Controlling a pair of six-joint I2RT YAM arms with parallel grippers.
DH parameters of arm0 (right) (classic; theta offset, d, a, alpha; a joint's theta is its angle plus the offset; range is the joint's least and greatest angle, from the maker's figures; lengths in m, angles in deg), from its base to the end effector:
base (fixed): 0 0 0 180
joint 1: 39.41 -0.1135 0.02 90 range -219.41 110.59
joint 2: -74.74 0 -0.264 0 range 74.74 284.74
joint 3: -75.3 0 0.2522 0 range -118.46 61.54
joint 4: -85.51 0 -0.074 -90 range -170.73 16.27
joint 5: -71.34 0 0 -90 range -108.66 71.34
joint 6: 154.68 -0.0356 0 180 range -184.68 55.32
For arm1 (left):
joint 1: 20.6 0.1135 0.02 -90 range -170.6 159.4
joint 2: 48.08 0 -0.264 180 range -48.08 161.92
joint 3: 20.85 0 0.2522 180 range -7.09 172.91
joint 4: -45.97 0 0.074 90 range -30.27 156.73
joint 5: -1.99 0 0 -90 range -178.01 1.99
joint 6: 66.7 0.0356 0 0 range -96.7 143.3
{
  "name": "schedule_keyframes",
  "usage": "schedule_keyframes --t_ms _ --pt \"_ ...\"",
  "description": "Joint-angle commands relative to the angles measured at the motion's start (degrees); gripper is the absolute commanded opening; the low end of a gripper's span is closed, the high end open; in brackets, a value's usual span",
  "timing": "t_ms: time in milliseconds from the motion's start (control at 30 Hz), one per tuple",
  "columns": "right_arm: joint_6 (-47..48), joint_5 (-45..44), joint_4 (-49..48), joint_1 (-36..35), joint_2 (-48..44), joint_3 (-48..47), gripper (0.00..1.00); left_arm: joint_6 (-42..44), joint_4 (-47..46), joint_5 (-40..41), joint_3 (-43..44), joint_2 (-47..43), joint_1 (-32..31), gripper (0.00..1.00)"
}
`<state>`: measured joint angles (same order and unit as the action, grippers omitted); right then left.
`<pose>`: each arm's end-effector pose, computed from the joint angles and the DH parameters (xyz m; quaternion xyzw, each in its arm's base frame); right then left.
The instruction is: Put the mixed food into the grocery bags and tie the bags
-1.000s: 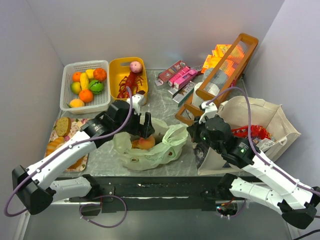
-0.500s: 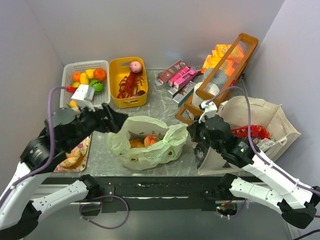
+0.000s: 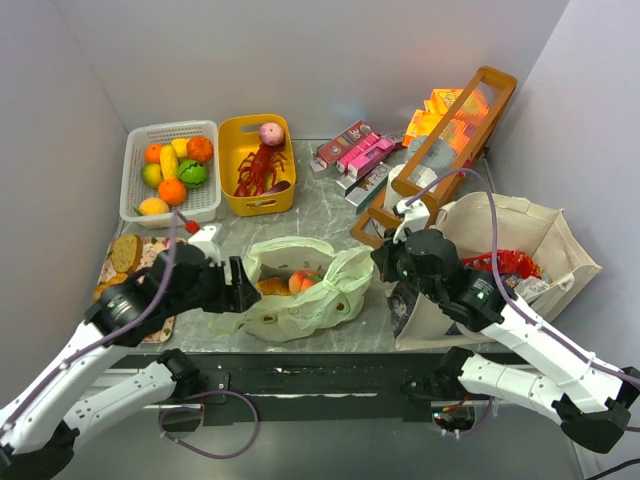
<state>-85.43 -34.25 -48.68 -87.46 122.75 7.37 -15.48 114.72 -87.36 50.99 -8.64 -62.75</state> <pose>0.1260 0.1259 0.3484 -0.1282 0.8330 0.2022 0.4988 0.0873 -0.0784 0.3514 0.0237 0.8921 -0.2890 0.3466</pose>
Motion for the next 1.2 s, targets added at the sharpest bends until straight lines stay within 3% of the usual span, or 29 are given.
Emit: schedule_keyframes --t_ms 0,100,367,500,800,867,900,933,967,1000,1033,1100,1167 --pt "2.3 -1.8 -0.1 0.3 -0.1 -4.7 0.00 -1.0 1.9 -0.8 -0.3 1.9 -0.2 0.74" --pt "3.0 -2.6 0.3 0.3 -0.4 -5.2 0.00 -1.4 4.2 6.0 1.8 1.0 -0.1 0.99" --pt "2.3 -2.2 0.0 0.3 0.8 -5.1 0.00 2.0 -1.3 12.0 8.8 -6.7 -0.2 0.96" --pt "2.2 -1.6 -0.2 0.4 1.0 -4.6 0.00 -0.7 3.4 16.1 9.6 -5.3 -0.2 0.96" --pt "2.2 -0.9 -0.9 0.2 1.2 -3.9 0.00 -1.7 2.5 -0.2 -0.4 -2.2 -0.2 0.99" --pt "2.6 -1.2 -0.5 0.3 1.2 -4.2 0.00 -1.6 3.1 -0.8 -1.6 -1.7 -0.1 0.87" --pt "3.4 -1.5 -0.1 0.3 1.4 -5.1 0.01 -1.4 3.1 -0.9 -1.7 -1.6 -0.1 0.60" --pt "3.9 -1.8 1.2 0.3 1.6 -5.8 0.06 -1.2 2.7 -1.0 -1.8 -1.8 -0.2 0.45" --pt "5.4 -2.1 2.2 0.4 1.7 -7.9 0.15 -1.1 2.0 -1.1 -1.8 -2.1 -0.2 0.15" --pt "6.0 -2.6 3.4 0.2 2.1 -9.2 0.48 -1.1 -0.7 -1.3 -1.5 -2.7 -0.1 0.03" --pt "6.5 -3.2 4.7 0.3 2.2 -10.5 0.65 -0.9 -2.4 -1.7 -1.1 -2.9 -0.2 0.01" --pt "8.9 -3.2 6.4 0.3 1.4 -13.5 0.90 -0.3 -7.5 -2.1 1.4 -2.4 -0.2 0.01" --pt "11.2 -2.3 6.5 0.2 0.1 -15.4 0.95 1.3 -11.0 -1.9 4.0 -1.0 -0.1 0.01"
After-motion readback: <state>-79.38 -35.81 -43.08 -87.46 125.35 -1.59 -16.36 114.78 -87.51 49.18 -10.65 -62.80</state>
